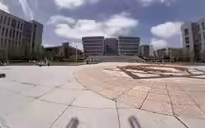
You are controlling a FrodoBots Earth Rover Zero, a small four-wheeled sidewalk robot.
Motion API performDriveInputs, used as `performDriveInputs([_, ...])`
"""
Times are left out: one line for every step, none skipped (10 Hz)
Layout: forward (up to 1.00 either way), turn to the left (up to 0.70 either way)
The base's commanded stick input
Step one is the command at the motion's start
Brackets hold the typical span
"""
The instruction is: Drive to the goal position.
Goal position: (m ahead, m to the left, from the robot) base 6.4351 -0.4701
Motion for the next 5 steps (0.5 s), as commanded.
performDriveInputs([0.70,0.00])
performDriveInputs([0.70,0.00])
performDriveInputs([0.70,0.00])
performDriveInputs([0.70,0.00])
performDriveInputs([0.70,0.00])
